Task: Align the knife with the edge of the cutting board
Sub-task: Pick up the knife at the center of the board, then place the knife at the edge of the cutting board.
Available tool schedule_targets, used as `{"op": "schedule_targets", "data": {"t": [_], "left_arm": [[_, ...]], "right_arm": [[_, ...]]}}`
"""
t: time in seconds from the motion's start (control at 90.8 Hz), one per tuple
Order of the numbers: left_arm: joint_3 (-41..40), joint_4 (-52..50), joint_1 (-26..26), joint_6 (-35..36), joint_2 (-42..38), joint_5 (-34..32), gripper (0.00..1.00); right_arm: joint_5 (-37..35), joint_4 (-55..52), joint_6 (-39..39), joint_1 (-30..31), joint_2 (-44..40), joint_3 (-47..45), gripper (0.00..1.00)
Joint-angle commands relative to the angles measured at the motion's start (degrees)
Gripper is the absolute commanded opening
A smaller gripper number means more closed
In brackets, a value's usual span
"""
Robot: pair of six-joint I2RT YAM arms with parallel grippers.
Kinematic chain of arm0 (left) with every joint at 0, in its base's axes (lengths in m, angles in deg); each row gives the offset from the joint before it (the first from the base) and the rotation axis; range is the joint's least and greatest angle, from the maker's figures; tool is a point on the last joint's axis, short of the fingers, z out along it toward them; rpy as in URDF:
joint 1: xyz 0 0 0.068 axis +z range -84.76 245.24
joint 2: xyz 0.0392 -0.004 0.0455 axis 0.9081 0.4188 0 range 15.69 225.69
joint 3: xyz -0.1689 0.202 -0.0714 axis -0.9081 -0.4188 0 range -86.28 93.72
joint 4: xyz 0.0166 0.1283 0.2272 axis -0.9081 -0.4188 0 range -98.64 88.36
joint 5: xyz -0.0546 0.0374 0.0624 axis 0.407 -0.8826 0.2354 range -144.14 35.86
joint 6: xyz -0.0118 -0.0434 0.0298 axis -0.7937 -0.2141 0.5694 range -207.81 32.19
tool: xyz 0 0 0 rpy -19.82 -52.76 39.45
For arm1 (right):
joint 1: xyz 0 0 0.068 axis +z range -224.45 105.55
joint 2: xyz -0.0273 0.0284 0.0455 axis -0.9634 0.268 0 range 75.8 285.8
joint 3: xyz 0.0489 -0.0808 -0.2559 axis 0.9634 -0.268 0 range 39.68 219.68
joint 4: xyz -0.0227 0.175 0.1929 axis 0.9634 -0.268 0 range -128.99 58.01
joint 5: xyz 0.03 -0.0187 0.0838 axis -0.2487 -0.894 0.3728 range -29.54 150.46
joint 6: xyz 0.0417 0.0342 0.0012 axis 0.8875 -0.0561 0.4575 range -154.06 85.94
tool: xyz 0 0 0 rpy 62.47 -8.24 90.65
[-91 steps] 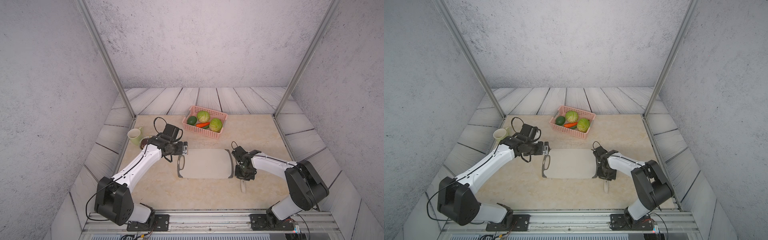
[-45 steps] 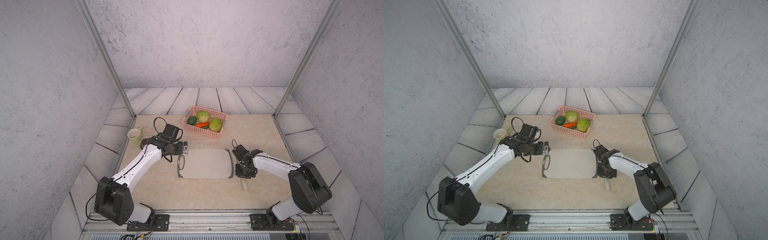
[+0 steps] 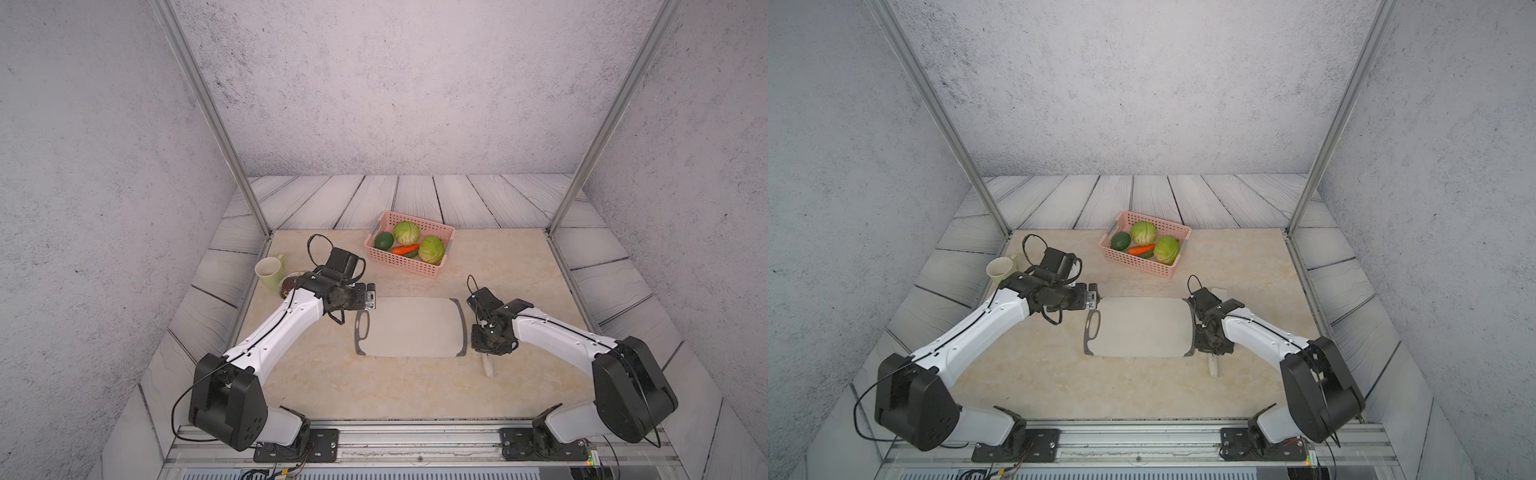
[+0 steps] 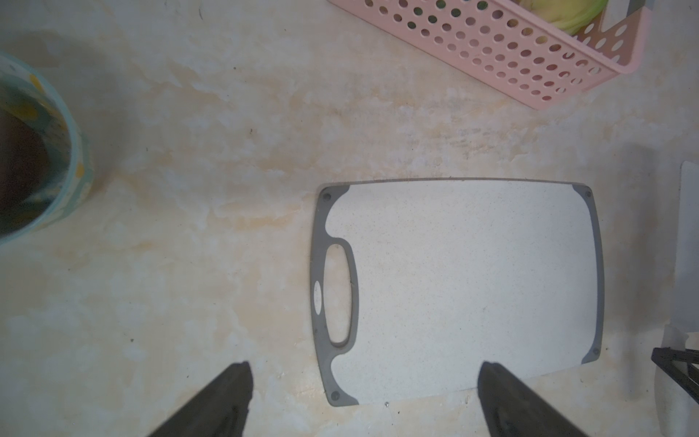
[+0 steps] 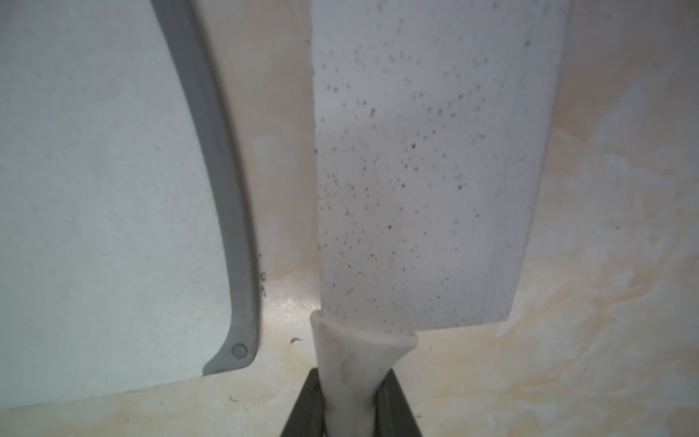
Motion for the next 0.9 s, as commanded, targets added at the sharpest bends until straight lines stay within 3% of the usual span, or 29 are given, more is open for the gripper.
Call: {"op": "schedule_targets", "data": {"t": [0.0, 0.892], "left_arm": [[1.4, -0.3, -0.3, 0.6, 0.7, -0.1, 0.98], [1.5, -0.5, -0.3, 0.8, 0.5, -0.4, 0.98]], "right_arm": [[0.3, -0.6, 2.2, 1.8, -1.9, 2.1, 0.0], [-1.4, -0.9, 8.0, 15.0, 5.5, 9.1, 0.0]]}}
